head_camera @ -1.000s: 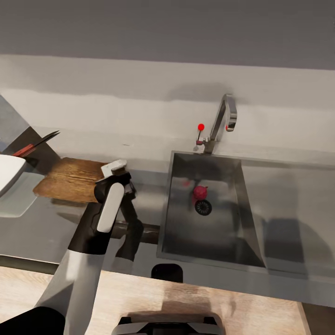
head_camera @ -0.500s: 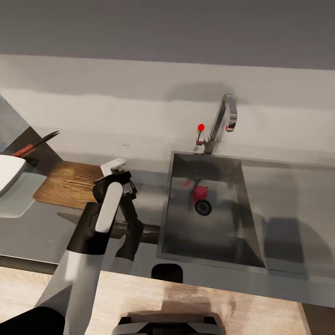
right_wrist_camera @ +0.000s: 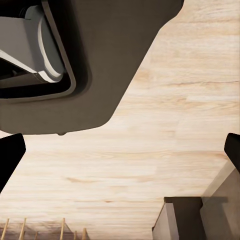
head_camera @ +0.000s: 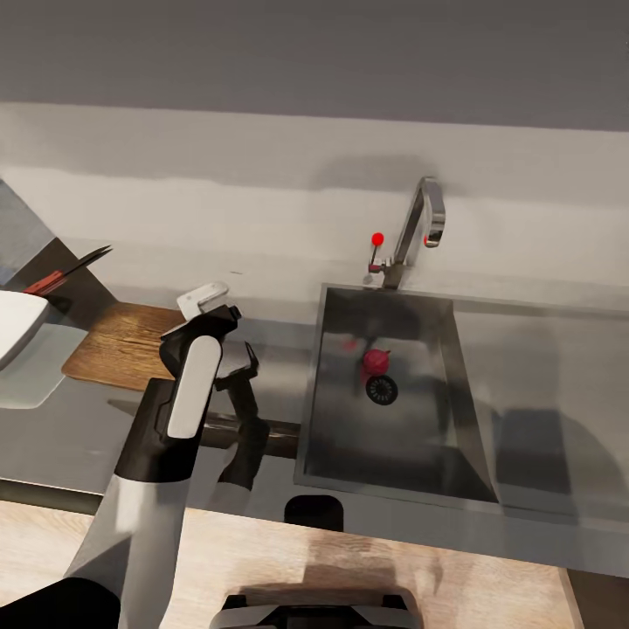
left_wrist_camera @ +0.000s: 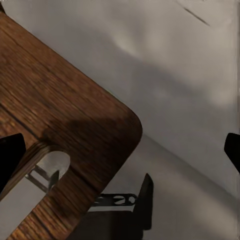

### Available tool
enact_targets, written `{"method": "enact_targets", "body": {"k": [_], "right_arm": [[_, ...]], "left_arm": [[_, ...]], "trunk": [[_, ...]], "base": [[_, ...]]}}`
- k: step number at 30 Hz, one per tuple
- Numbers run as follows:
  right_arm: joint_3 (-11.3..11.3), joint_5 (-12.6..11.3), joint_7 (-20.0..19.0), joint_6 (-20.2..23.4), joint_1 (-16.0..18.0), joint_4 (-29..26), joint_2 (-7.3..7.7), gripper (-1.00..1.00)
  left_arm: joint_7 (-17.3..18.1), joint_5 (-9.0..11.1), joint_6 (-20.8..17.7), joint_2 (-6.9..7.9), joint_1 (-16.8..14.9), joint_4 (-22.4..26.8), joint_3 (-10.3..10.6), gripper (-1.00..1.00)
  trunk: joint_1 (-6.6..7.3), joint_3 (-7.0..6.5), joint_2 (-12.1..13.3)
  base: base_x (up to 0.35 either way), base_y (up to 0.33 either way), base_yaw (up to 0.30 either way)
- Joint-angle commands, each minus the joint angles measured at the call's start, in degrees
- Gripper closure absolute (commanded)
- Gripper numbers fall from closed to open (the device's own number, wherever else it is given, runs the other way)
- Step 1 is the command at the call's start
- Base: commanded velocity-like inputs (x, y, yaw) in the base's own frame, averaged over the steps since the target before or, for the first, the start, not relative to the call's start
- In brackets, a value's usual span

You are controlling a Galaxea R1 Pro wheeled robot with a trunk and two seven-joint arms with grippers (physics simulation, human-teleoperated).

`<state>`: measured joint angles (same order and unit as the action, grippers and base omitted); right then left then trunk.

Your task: In the kitchen, take the Vidalia onion out of the sink, dice it on the chopping board with the paring knife, put the diced onion into the bowl on the countertop, then place both the paring knife and the chopping board into the sink.

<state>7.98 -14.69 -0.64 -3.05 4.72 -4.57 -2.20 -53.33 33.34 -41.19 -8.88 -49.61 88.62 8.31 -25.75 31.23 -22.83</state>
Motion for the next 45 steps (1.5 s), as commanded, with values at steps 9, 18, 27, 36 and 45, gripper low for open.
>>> {"method": "enact_targets", "body": {"k": [9, 18, 27, 36, 45], "right_arm": [[0.40, -0.53, -0.07, -0.46, 0.03, 0.10, 0.21, -1.00], [0.45, -0.52, -0.11, -4.71, 0.03, 0.09, 0.37, -1.00], [0.46, -0.38, -0.15, -6.00, 0.03, -0.10, 0.36, -1.00], [0.46, 0.63, -0.15, -8.64, 0.03, -0.17, 0.36, -1.00], [0.46, 0.71, -0.15, -9.42, 0.03, -0.17, 0.39, -1.00]], "left_arm": [[-0.08, 0.36, -0.43, 0.95, -0.05, 0.15, 4.55, -1.00], [0.36, 0.30, -0.60, 6.44, -0.05, 0.22, 14.33, -1.00], [18.51, 0.35, -0.50, 13.03, -0.05, 0.24, 20.01, -1.00], [28.57, 0.35, -0.55, 16.07, -0.05, 0.23, 12.92, -1.00], [28.89, 0.66, -0.56, 18.21, -0.05, 0.19, 12.44, -1.00]], "trunk": [[-0.03, 0.07, -0.09], [-0.03, 0.07, -0.09], [-0.03, 0.07, -0.09], [-0.03, 0.07, -0.09], [-0.03, 0.07, -0.09]], "base": [[0.000, 0.000, 0.000], [0.000, 0.000, 0.000], [0.000, 0.000, 0.000], [-0.024, 0.000, 0.000], [-0.288, 0.000, 0.000]]}}
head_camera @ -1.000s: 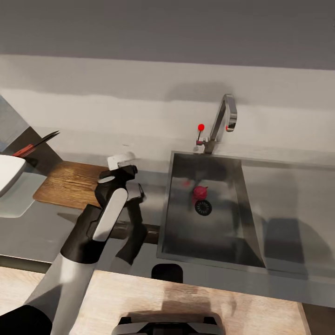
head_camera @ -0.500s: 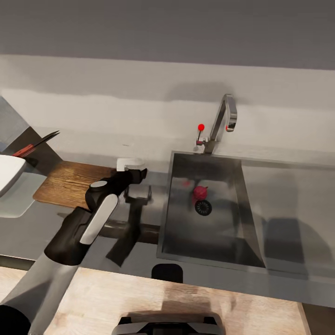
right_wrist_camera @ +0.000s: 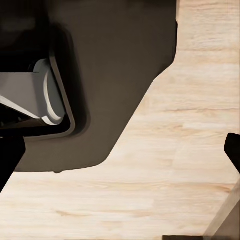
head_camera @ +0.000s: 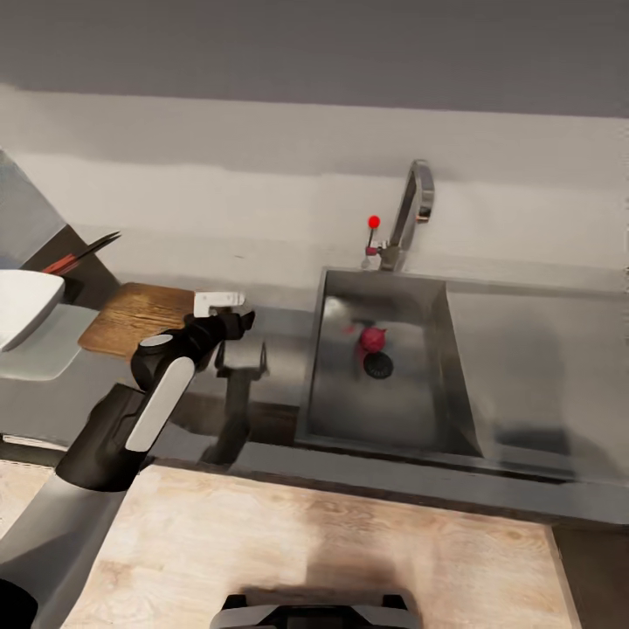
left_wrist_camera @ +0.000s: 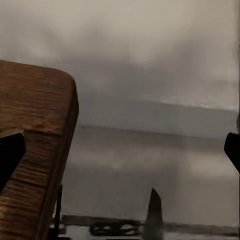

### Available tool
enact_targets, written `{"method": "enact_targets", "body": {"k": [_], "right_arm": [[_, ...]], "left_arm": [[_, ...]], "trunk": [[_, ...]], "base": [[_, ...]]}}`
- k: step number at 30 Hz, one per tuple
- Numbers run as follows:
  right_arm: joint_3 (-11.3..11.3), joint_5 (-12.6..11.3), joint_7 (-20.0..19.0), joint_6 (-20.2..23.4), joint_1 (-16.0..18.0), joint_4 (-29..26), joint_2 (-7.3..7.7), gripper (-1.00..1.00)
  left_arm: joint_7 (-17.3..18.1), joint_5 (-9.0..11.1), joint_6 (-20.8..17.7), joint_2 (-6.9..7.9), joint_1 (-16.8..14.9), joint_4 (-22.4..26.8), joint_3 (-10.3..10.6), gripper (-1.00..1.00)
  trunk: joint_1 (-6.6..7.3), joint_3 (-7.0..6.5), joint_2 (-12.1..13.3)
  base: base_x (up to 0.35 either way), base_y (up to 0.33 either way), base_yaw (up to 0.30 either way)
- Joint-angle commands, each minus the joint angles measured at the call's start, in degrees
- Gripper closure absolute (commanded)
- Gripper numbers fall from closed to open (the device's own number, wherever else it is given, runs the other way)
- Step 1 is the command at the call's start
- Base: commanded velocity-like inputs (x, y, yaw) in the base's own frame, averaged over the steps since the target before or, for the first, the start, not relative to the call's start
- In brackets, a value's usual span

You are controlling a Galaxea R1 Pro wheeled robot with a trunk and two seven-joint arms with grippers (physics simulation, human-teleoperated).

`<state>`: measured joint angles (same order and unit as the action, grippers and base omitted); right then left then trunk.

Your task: In the kitchen, take the Vidalia onion out of the sink, dice it on the chopping board with the paring knife, put the diced onion into the bowl on the countertop, then place both the paring knife and the chopping board into the sink.

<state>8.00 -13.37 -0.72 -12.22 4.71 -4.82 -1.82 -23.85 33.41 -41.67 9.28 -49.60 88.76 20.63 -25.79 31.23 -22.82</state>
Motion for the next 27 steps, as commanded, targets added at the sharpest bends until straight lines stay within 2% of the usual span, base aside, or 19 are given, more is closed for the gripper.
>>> {"method": "enact_targets", "body": {"k": [1, 8, 20, 24, 27], "right_arm": [[0.44, -0.60, -0.07, -0.25, 0.03, 0.07, 0.03, -1.00], [0.44, -0.60, -0.07, -0.26, 0.03, 0.07, 0.06, -1.00], [0.44, -0.60, -0.07, -0.26, 0.03, -0.03, 0.22, -1.00], [0.44, -0.60, -0.07, -0.77, 0.03, -0.10, 0.24, -1.00], [0.49, -0.60, -0.07, -1.17, 0.03, -0.10, 0.18, -1.00]], "left_arm": [[-0.59, 0.60, -0.10, 0.11, -0.04, 0.04, 0.12, -1.00], [-0.59, 0.61, -0.16, 0.24, 0.57, 0.02, 0.12, -1.00], [-0.59, 0.61, -0.08, 0.36, 3.38, 0.01, 0.12, -1.00], [-0.55, 0.61, -0.08, 1.22, 3.84, -0.03, 0.12, -1.00], [-0.39, 0.67, -0.08, 1.17, 3.95, 0.04, 0.19, -1.00]], "trunk": [[0.00, 0.08, -0.10], [0.00, 0.08, -0.10], [0.00, 0.08, -0.10], [0.00, 0.08, -0.10], [0.00, 0.08, -0.10]], "base": [[-0.320, 0.000, 0.000], [-0.322, 0.000, 0.000], [-0.322, 0.000, 0.000], [-0.322, 0.000, 0.000], [-0.220, 0.000, 0.000]]}}
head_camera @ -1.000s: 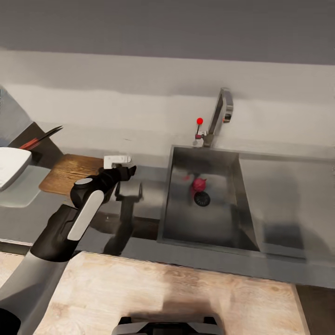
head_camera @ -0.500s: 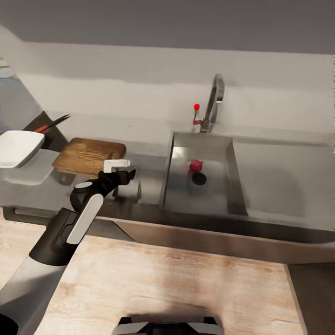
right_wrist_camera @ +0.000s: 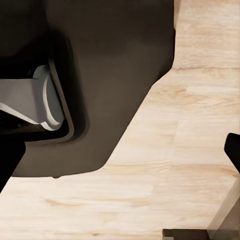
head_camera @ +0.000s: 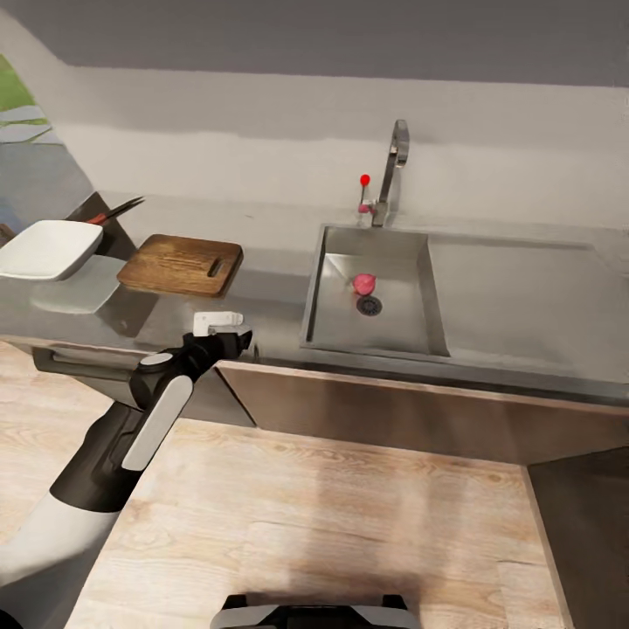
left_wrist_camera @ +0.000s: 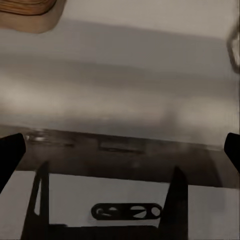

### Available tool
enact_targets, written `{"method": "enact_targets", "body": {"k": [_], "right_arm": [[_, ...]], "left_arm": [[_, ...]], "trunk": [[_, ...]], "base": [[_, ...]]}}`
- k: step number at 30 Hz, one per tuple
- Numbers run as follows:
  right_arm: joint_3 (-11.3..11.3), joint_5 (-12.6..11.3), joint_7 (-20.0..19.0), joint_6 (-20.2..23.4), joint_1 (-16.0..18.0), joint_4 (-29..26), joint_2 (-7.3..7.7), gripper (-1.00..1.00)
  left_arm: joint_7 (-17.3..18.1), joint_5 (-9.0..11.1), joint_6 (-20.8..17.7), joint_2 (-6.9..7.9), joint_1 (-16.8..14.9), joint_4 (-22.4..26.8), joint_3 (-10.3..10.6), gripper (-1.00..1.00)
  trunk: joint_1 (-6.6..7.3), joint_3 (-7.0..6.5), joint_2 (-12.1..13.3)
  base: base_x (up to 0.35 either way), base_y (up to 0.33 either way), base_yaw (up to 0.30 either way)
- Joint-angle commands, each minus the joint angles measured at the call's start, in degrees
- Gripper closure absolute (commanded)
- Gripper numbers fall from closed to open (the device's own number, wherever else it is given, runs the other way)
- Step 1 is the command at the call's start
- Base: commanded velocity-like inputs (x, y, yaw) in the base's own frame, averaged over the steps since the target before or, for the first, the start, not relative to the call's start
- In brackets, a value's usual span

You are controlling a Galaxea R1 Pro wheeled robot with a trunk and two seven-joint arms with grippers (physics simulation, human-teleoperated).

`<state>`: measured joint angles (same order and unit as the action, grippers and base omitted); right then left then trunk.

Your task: In the kitchen, take the Vidalia onion out of the sink, dice it on the chopping board with the paring knife, put the diced onion into the bowl on the countertop, then place both the paring knife and the chopping board into the sink.

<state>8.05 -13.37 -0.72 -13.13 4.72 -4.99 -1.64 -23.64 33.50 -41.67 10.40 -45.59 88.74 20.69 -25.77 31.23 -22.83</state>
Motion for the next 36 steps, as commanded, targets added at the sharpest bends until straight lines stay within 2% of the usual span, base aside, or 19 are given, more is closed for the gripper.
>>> {"method": "enact_targets", "body": {"k": [1, 8, 13, 16, 19, 22, 29, 36], "right_arm": [[0.45, -0.60, -0.07, -0.34, 0.03, 0.07, -0.01, -1.00], [0.64, -0.60, -0.07, -0.56, 0.03, 0.07, -0.02, -1.00], [0.65, -0.60, -0.07, -0.57, 0.03, 0.07, 0.13, -1.00], [0.65, -0.60, -0.07, -0.58, 0.03, 0.13, 0.53, -1.00], [0.65, -0.53, 0.09, -0.74, 0.03, 0.18, -0.43, -1.00], [0.67, -0.55, 0.09, -0.74, 0.03, 0.17, -0.44, -1.00], [0.66, -0.88, 0.02, -0.84, 0.03, 0.16, -0.66, -1.00], [0.65, -1.04, -0.24, -0.84, 0.03, 0.16, -0.64, -1.00]], "left_arm": [[-0.57, 0.59, -0.07, -0.09, -0.04, 0.06, 0.13, -1.00], [-0.53, 0.59, -0.01, -2.01, -0.03, 0.10, 0.06, -1.00], [-0.53, 0.53, 0.00, -3.51, -0.02, 0.11, 0.05, -1.00], [-0.53, 0.52, 0.00, -3.88, -0.02, 0.11, 0.11, -1.00], [-0.11, 0.60, 0.93, -4.85, 0.28, -0.03, -0.78, -1.00], [-0.11, 0.60, 0.93, -5.18, 0.27, 0.09, -0.94, -1.00], [-0.08, -0.03, 3.22, -7.45, 0.33, 0.11, -0.64, -1.00], [-0.09, -0.09, 5.35, -9.70, 0.33, 0.11, -0.49, -1.00]], "trunk": [[-0.01, 0.07, -0.08], [-0.01, 0.07, -0.08], [-0.01, 0.07, -0.08], [-0.01, 0.07, -0.08], [-0.01, 0.07, -0.08], [-0.01, 0.07, -0.08], [-0.01, 0.06, -0.08], [-0.01, -0.15, -0.08]], "base": [[-0.085, 0.000, 0.000], [-0.013, -0.008, 0.000], [0.161, -0.146, 0.000], [0.218, -0.220, 0.000], [0.000, 0.000, 0.000], [0.000, 0.000, 0.000], [0.000, 0.000, -0.013], [0.000, 0.000, -0.220]]}}
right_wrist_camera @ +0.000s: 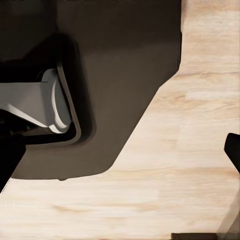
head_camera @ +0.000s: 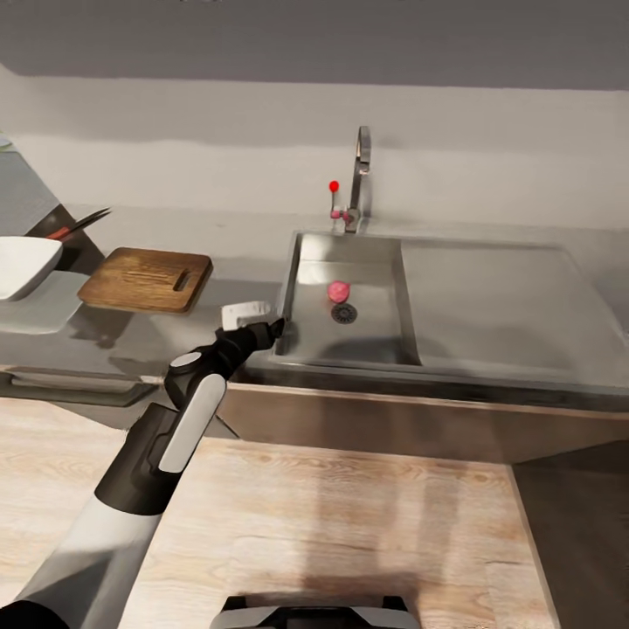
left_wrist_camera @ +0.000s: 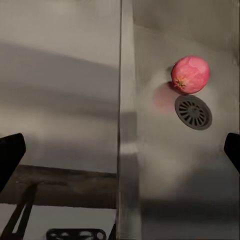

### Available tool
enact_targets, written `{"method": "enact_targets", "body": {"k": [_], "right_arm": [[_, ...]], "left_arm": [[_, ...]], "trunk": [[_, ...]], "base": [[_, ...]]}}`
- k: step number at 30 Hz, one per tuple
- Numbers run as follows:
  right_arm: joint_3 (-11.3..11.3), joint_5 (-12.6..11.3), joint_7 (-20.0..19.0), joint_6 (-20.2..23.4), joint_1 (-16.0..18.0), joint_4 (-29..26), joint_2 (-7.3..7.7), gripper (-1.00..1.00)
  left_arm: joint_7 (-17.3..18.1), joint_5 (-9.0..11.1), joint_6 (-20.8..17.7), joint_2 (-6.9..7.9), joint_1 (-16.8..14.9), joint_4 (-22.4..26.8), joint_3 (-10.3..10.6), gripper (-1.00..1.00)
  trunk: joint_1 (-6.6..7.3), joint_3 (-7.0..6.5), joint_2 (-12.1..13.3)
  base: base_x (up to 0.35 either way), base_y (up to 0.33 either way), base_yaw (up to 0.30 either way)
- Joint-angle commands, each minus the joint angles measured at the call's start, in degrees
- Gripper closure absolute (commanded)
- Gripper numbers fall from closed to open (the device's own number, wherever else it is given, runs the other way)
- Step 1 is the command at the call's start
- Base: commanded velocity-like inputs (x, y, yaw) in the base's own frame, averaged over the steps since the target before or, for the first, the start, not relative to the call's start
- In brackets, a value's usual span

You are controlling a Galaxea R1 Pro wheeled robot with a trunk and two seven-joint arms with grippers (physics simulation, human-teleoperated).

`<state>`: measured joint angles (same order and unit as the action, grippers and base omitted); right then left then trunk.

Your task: In the kitchen, take the Vidalia onion out of the sink, dice it on the chopping board with the paring knife, put the diced onion into the bowl on the countertop, then place both the paring knife and the chopping board into the sink.

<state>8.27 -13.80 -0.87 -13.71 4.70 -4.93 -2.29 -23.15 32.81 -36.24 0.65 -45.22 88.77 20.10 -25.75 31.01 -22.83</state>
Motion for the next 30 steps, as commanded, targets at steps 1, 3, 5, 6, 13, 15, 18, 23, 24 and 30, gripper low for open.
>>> {"method": "enact_targets", "body": {"k": [1, 3, 5, 6, 13, 15, 18, 23, 24, 30], "right_arm": [[0.43, -0.61, -0.09, -0.26, 0.04, 0.09, 0.00, -1.00], [0.43, -0.61, -0.10, -0.26, 0.04, 0.09, -0.04, -1.00], [0.43, -0.61, -0.13, -0.26, 0.04, 0.09, -0.07, -1.00], [0.43, -0.61, -0.12, -0.26, 0.04, 0.09, -0.07, -1.00], [0.38, -0.58, -0.10, -0.26, 0.04, 0.09, -0.10, -1.00], [0.39, -0.56, -0.10, -0.26, 0.04, 0.09, -0.13, -1.00], [0.41, -0.53, -0.10, -0.26, 0.04, 0.09, -0.11, -1.00], [0.43, -0.50, -0.10, -0.26, 0.04, 0.09, -0.09, -1.00], [0.43, -0.48, -0.10, -0.26, 0.04, 0.09, -0.08, -1.00], [0.43, -0.44, -0.10, -0.26, 0.04, 0.09, -0.04, -1.00]], "left_arm": [[-0.59, 0.60, -0.07, -0.27, -0.04, 0.08, 0.11, -1.00], [-0.59, 0.59, -0.07, -0.91, -0.04, 0.08, 0.14, -1.00], [-0.59, 0.59, -0.06, -1.52, -0.04, 0.08, 0.19, -1.00], [-0.59, 0.59, -0.06, -1.49, -0.04, 0.08, 0.19, -1.00], [-0.59, 0.59, -0.06, -1.44, -0.04, 0.08, 0.20, -1.00], [-0.59, 0.59, -0.06, -1.44, -0.04, 0.08, 0.20, -1.00], [-0.64, 0.53, -0.08, -1.37, -0.04, 0.08, 0.20, -1.00], [-0.74, 0.51, -0.14, -1.35, -0.04, 0.08, 0.20, -1.00], [-0.76, 0.49, -0.14, -1.35, -0.04, 0.08, 0.20, -1.00], [-0.93, 0.45, -0.15, -1.43, -0.04, 0.08, 0.19, -1.00]], "trunk": [[-0.03, 0.03, -0.08], [-0.03, -0.04, -0.08], [-0.03, -0.11, -0.08], [-0.03, -0.15, -0.08], [-0.03, -0.32, -0.08], [-0.03, -0.33, -0.08], [-0.03, -0.33, -0.08], [-0.03, -0.33, -0.08], [-0.03, -0.33, -0.08], [-0.03, -0.33, -0.08]], "base": [[0.000, 0.000, -0.251], [0.000, 0.000, -0.254], [0.000, 0.000, -0.258], [0.000, 0.000, -0.259], [0.000, 0.000, -0.218], [0.004, 0.000, -0.062], [0.140, 0.000, -0.022], [0.285, -0.001, -0.005], [0.316, -0.025, -0.001], [0.322, -0.021, 0.000]]}}
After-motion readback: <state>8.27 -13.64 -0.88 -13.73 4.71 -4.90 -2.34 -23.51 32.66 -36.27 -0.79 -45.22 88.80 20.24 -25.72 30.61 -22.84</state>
